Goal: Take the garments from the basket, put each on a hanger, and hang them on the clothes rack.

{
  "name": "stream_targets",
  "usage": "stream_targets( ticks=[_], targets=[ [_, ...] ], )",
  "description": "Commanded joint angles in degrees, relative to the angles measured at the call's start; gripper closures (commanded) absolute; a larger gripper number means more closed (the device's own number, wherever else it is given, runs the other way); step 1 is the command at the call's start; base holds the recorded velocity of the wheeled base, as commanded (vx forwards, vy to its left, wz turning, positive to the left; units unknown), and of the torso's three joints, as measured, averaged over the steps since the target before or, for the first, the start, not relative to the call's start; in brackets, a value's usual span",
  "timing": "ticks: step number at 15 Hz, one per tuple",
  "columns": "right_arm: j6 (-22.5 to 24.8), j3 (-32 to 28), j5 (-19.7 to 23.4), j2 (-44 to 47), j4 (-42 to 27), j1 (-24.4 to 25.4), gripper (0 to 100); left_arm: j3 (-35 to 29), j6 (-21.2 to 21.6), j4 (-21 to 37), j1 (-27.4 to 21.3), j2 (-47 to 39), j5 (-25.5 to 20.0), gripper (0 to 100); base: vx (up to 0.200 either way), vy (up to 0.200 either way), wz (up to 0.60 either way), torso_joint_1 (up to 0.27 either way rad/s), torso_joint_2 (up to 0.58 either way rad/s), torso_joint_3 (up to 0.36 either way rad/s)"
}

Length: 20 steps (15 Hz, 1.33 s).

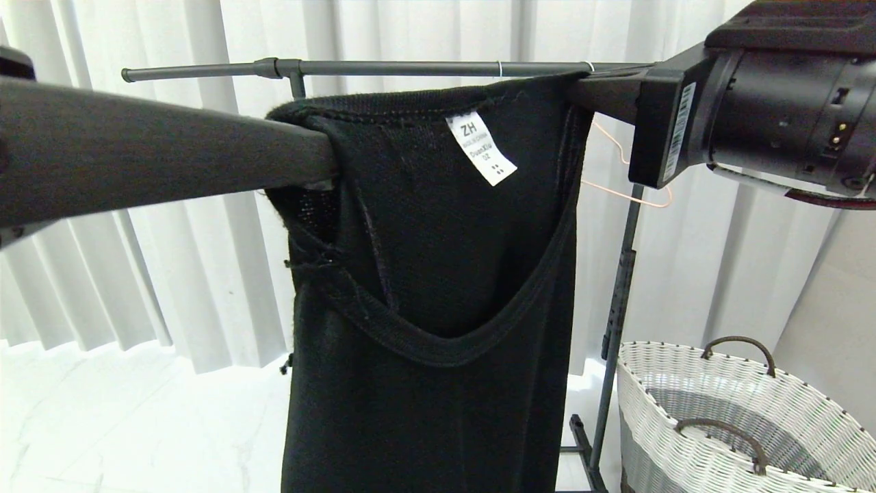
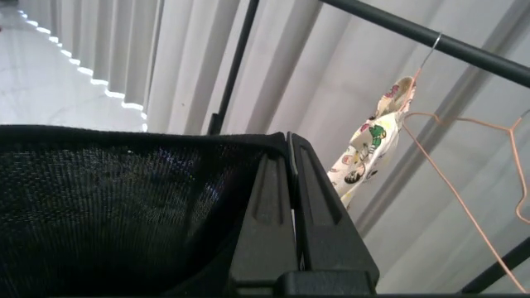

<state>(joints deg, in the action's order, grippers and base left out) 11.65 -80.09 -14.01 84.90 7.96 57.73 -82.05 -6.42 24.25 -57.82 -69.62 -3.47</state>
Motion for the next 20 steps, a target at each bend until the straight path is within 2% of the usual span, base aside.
stream_targets(
  ticks=[1, 3, 5, 8, 11, 14, 20],
  targets=[
    [0.7, 0.7, -0.1, -2.7, -0.9, 0.0, 100, 0.4, 1.3, 0.0, 2.3, -1.0, 0.8, 100, 0.0, 0.0, 0.0, 0.0, 0.0, 0.0],
    [3.4, 1.0, -0.1, -5.7, -5.1, 0.0, 100, 1.7, 8.4, -0.3, 7.5, -2.4, 2.2, 100, 0.0, 0.0, 0.0, 0.0, 0.0, 0.0],
    [4.7, 1.2, -0.1, -7.7, -8.0, 0.2, 100, 1.5, 12.6, -1.3, 10.8, -4.1, 2.2, 100, 0.0, 0.0, 0.0, 0.0, 0.0, 0.0],
    [4.6, 3.5, -0.1, -10.2, -8.5, 0.2, 100, 1.8, 14.2, -9.6, 13.0, -7.5, 3.2, 100, 0.0, 0.0, 0.0, 0.0, 0.0, 0.0],
    [4.5, 5.4, -0.1, -12.2, -10.5, -0.3, 100, 2.0, 17.1, -13.5, 13.2, -10.0, 6.2, 100, 0.0, 0.0, 0.0, 0.0, 0.0, 0.0],
    [4.6, 5.6, -0.1, -11.9, -11.1, -1.0, 100, 2.3, 19.8, -13.7, 13.2, -10.4, 6.2, 100, 0.0, 0.0, 0.0, 0.0, 0.0, 0.0],
    [4.5, 5.7, -0.1, -11.9, -11.2, -1.7, 100, 2.2, 19.9, -13.7, 13.2, -10.3, 6.2, 100, 0.0, 0.0, 0.0, 0.0, 0.0, 0.0]
  ],
)
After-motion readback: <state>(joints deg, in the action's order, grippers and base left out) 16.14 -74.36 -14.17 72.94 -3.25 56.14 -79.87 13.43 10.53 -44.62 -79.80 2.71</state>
